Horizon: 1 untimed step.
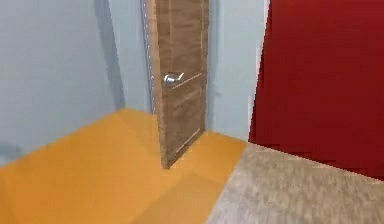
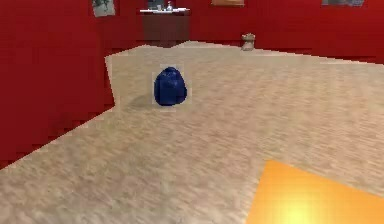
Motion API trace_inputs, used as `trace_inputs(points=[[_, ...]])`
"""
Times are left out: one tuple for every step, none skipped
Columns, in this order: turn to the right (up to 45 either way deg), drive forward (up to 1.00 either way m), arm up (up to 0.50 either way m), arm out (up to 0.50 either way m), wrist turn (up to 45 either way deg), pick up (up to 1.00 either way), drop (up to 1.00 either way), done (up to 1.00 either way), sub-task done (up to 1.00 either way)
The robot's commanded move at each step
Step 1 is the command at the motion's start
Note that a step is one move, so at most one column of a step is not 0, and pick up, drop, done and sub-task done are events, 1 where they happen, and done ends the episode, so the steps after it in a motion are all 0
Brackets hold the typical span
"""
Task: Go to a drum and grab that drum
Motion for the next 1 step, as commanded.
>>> trace_inputs(points=[[27.0, 0.0, 0.0, 0.0, 0.0, 0.0, 0.0, 0.0, 0.0]])
